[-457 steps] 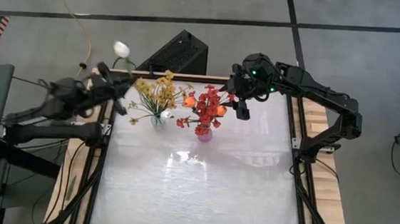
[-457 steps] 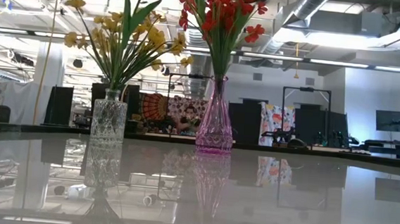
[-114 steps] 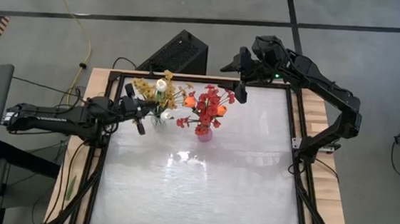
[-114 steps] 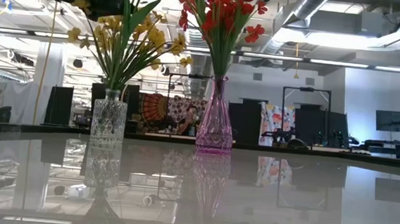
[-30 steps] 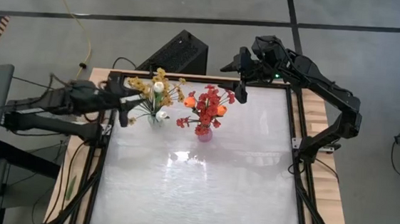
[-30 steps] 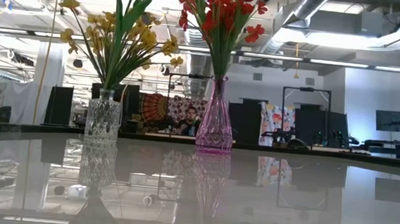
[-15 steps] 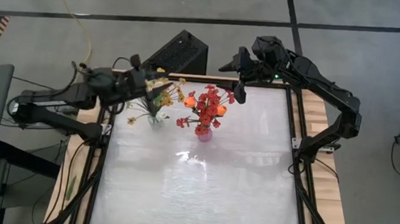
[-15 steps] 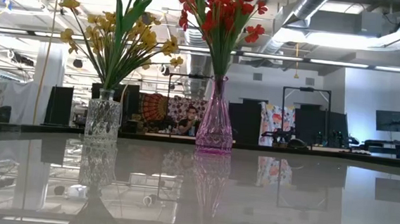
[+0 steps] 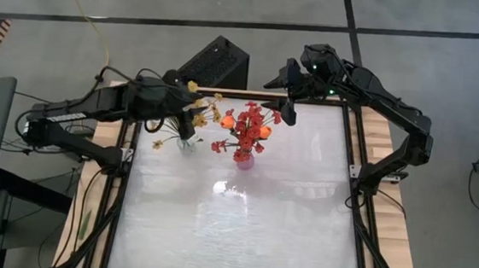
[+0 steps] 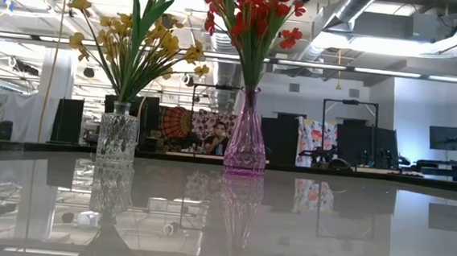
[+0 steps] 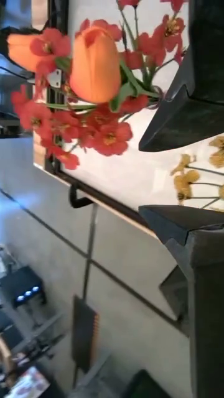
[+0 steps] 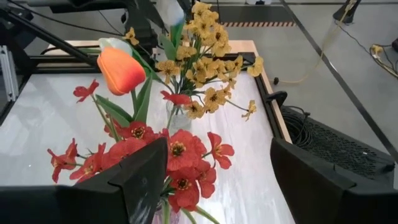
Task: Sort flowers into vase by color
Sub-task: Return to Home Position
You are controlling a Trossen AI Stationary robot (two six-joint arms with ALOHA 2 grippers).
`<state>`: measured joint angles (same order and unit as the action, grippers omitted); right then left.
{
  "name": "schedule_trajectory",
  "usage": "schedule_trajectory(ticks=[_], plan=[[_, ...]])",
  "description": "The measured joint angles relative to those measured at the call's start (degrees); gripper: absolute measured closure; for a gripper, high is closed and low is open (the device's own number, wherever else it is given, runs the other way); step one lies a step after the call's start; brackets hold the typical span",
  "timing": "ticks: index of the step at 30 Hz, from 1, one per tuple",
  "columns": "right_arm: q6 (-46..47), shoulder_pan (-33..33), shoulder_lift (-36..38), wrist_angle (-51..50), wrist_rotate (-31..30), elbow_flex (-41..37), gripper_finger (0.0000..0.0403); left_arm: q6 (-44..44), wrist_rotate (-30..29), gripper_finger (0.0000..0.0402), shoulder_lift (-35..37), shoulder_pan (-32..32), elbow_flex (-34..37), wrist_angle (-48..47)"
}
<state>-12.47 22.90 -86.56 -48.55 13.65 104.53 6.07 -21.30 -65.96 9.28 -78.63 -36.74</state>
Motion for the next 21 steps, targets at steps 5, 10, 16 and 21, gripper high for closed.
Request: schedule_trajectory(ticks=[5,10,16,21], plan=[[-0.07,0.00,0.00,-0.42,0.00,0.00,0.0092,-4.02,-0.03,0.0263,0.81,0.00,1.34,-2.59],[-0.91,0.00,0.00,-0.37,0.00,0.00,0.0092,-5.73,0.07,0.0263,0.84,0.00,3.60,-3.35],[-0.92,0.00,0.00,-0.57,0.00,0.00,0.0092,-9.32,0.49,0.0263,0.88,0.00,3.89,-9.19],[-1.01,0.00,0.00,-0.69,0.00,0.00,0.0092,-6.16,2.55,0.0263,1.86,-0.10,3.67,-6.72]])
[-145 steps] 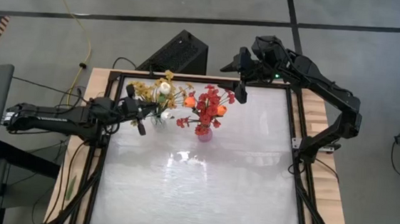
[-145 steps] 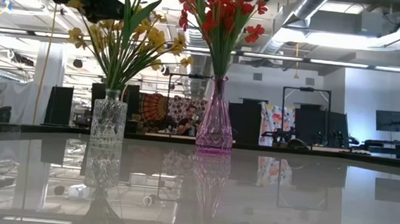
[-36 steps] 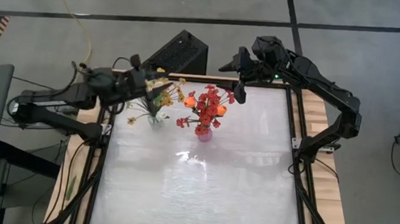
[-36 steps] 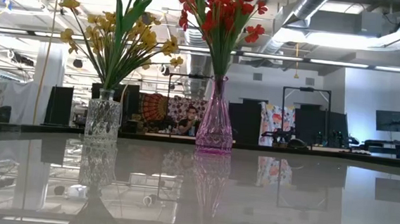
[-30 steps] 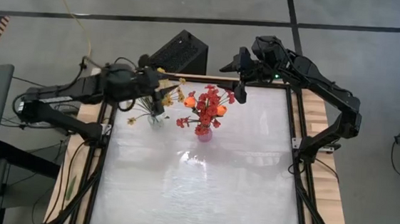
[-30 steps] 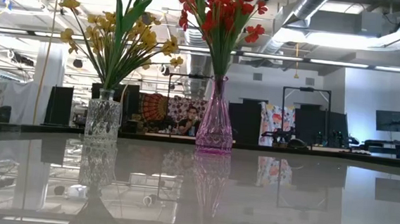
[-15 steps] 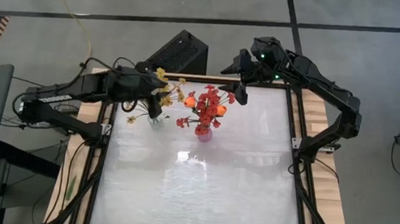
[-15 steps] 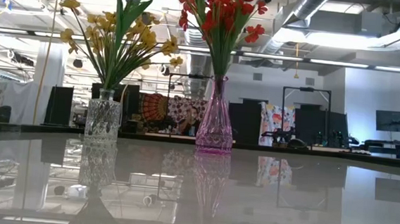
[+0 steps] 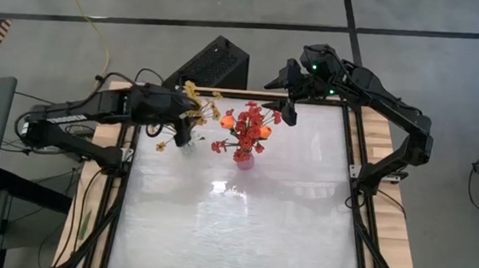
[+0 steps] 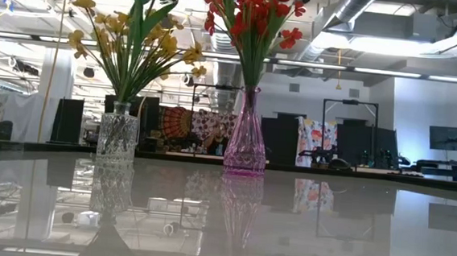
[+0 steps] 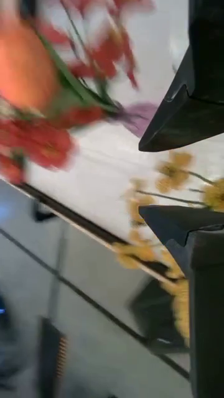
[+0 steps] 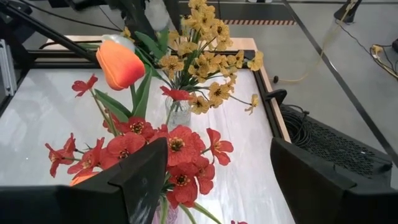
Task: Sort flowers into vase by color
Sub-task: Return to Home Position
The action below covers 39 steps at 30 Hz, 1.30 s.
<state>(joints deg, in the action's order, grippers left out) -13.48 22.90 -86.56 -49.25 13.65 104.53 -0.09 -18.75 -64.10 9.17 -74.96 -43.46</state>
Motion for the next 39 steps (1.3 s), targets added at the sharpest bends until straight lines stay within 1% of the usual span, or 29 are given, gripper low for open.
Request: schedule_trajectory(ticks=[3,6,12,17,20,23,26,30,33,36,39], plan=[[-0.09,0.00,0.00,-0.01,0.00,0.00,0.0092,3.48,2.30,0.0263,2.33,-0.06,-0.35,4.80],[-0.09,0.13,0.00,-0.01,-0.02,0.00,0.0092,6.18,2.46,0.0263,5.07,-0.05,-0.37,7.39],[-0.86,0.66,0.28,-0.05,0.20,0.00,0.0092,9.73,-1.17,0.0263,11.27,0.59,0.33,8.46],[0.43,3.29,2.92,-0.16,2.82,-0.04,0.0094,9.85,-0.06,0.0263,18.17,3.40,7.15,8.77],[2.33,5.41,6.39,-0.45,2.86,-2.52,0.0104,9.26,1.78,0.0263,23.07,4.72,12.98,10.67],[4.76,7.62,10.68,-0.31,2.84,-7.95,0.0117,8.68,4.30,0.0263,29.04,5.38,19.28,14.36],[8.77,8.83,15.69,1.97,2.80,-15.75,0.0128,6.83,5.51,0.0263,35.34,5.55,24.82,16.61],[15.37,8.99,23.16,10.39,2.85,-28.94,0.0141,4.28,4.64,0.0263,43.86,5.57,31.01,15.99],[20.23,8.13,27.72,18.74,2.82,-38.85,0.0156,2.00,4.57,0.0263,50.21,5.57,35.05,15.96],[24.41,7.38,31.26,25.56,2.57,-47.11,0.0178,-1.75,5.12,0.0263,56.14,5.55,38.98,16.01],[27.27,6.58,33.63,30.36,1.28,-53.80,0.0208,-5.11,6.95,0.0263,61.32,5.55,42.80,15.61]])
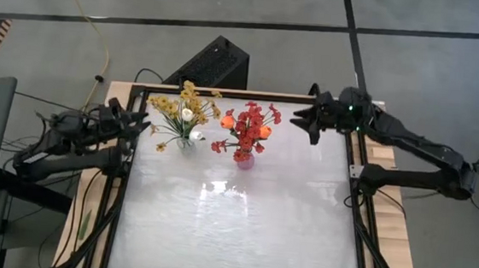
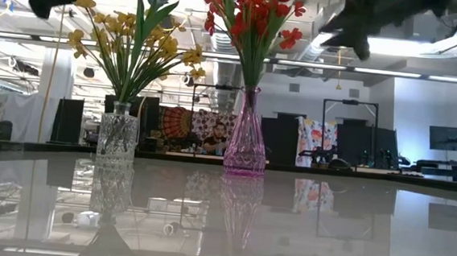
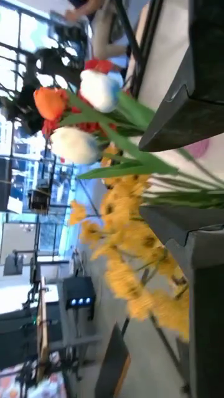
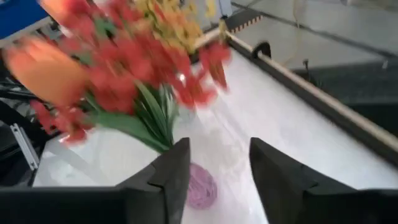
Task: Sort flowers into vase by color
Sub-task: Return to Home Position
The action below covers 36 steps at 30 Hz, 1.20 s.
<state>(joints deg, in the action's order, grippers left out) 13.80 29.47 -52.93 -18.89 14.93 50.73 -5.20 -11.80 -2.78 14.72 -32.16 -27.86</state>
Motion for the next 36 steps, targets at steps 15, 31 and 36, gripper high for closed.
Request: schedule_trajectory(ticks=[15,31,36], plan=[[8.93,-5.57,1.44,19.72,-0.23,-21.49,0.0387,-2.80,4.54,0.0263,2.69,-0.02,5.32,-1.05],[8.22,-4.48,1.62,22.18,-0.01,-26.63,0.0383,-5.00,9.68,0.0286,2.58,-0.02,15.15,18.03],[3.01,-4.19,1.62,18.98,0.08,-26.65,0.0374,-2.94,8.50,0.0319,2.59,-0.02,15.80,20.93]])
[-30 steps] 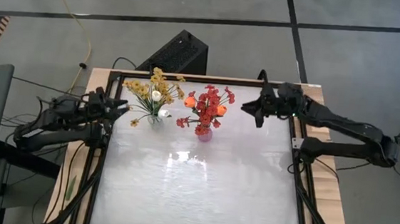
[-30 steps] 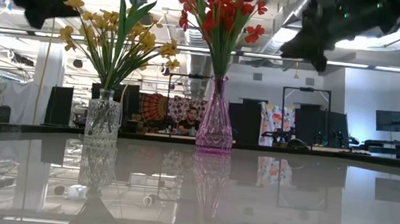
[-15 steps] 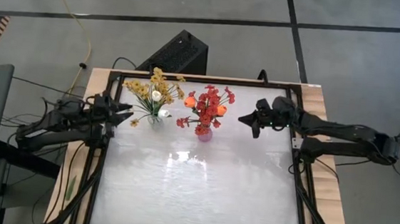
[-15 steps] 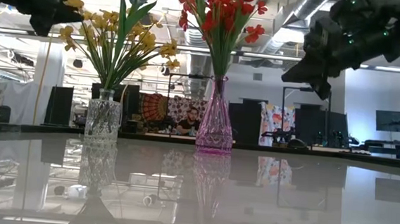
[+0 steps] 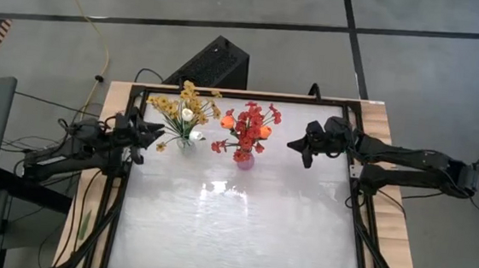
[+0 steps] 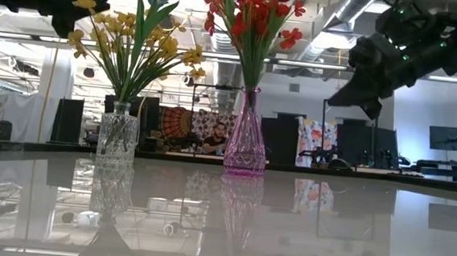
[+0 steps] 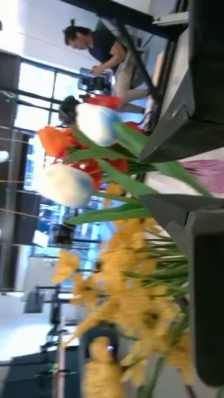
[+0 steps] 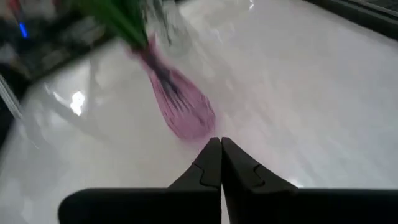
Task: Sort flowers into vase by color
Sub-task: Return to Home Position
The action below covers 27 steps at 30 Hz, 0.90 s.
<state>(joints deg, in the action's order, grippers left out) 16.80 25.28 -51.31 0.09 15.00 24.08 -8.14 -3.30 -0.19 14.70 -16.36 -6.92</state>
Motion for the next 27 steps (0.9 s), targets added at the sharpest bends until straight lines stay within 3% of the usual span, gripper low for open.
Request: schedule_trajectory(ticks=[3,8,14,17,21,27], plan=[[-5.60,-0.07,-0.02,-3.67,0.00,0.00,0.0382,1.27,0.02,0.0346,-0.04,0.02,0.00,3.53],[-6.59,-0.05,-0.02,-8.80,-1.39,-0.02,0.0384,0.61,1.57,0.0395,-0.04,0.02,3.76,10.94],[-12.61,-0.61,0.50,-6.94,-1.62,-0.02,0.0384,-1.50,2.71,0.0401,-0.04,0.02,9.53,20.94],[-13.01,-0.57,0.76,-6.56,-1.59,-0.14,0.0384,-0.64,3.07,0.0401,0.00,0.02,12.07,31.87],[-12.30,-0.55,1.79,-0.83,0.31,-3.66,0.0384,-0.53,3.24,0.0401,-0.04,0.00,15.75,45.10],[-7.03,-0.57,4.21,12.76,1.40,-11.75,0.0384,-3.43,10.76,0.0401,-0.04,0.00,15.76,44.94]])
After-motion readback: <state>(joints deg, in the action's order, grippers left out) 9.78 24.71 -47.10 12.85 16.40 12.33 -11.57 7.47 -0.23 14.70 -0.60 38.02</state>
